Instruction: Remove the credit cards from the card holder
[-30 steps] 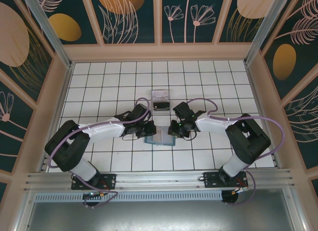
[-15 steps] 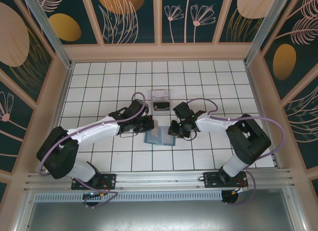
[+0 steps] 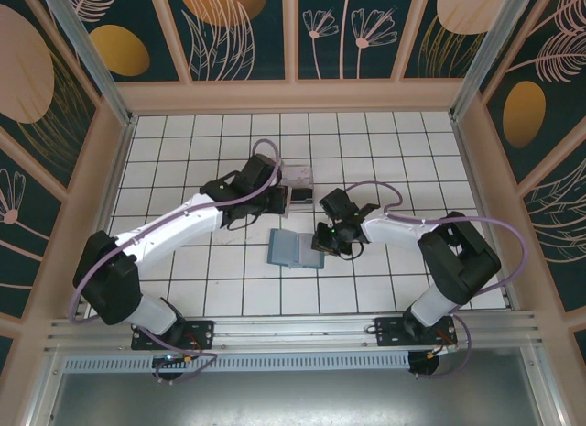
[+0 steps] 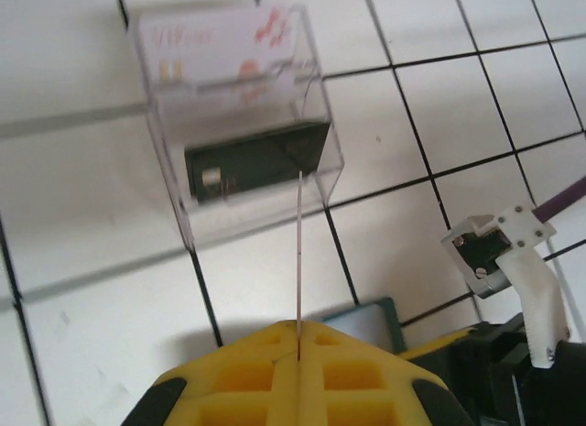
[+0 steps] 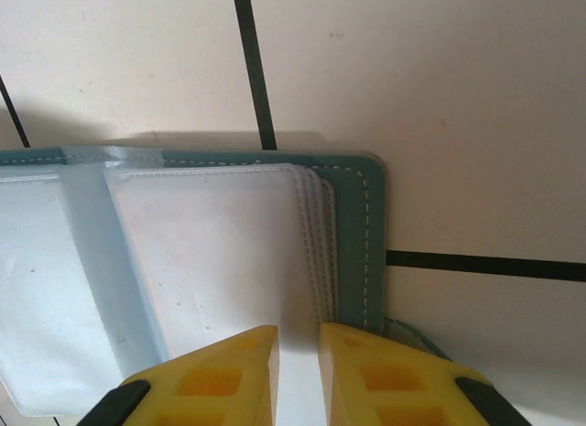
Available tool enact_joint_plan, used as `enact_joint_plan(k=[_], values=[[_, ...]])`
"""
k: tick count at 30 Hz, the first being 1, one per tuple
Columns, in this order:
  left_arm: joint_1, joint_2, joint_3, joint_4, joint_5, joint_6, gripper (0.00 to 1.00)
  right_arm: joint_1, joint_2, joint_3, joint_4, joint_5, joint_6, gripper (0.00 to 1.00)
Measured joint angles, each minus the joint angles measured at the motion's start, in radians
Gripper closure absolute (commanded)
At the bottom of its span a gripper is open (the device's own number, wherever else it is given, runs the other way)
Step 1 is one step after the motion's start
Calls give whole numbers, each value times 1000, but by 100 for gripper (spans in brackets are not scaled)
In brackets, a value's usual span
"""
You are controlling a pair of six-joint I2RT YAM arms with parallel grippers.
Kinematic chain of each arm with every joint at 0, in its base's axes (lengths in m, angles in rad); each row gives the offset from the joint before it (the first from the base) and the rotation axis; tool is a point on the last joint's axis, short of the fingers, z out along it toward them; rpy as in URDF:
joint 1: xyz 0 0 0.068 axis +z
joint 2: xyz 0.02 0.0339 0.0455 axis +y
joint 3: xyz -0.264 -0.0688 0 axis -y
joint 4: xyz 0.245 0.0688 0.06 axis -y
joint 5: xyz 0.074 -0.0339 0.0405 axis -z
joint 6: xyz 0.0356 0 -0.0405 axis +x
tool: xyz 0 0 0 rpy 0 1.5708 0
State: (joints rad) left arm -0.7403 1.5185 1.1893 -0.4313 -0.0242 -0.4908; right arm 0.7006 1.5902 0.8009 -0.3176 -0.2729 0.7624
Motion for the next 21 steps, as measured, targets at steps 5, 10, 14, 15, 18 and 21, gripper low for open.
enact_joint_plan(k=[5, 10, 14, 15, 18, 21], values=[[0, 66, 146, -69, -60, 301, 100, 0, 0, 15, -31, 19, -18, 79], [0, 145, 306, -122, -89, 602, 100, 0, -7, 17, -53, 38, -27, 79], [1, 165, 386, -170, -52, 828, 100, 0, -32, 19, -66, 48, -31, 79], [1, 185, 428, -203, -37, 884, 100, 0, -37, 20, -71, 49, -32, 79], [5, 286, 585, -305, -7, 1008, 100, 0, -48, 26, -83, 56, -33, 79], [16, 426, 782, -429, 15, 1091, 100, 0, -64, 29, -88, 67, -36, 79]])
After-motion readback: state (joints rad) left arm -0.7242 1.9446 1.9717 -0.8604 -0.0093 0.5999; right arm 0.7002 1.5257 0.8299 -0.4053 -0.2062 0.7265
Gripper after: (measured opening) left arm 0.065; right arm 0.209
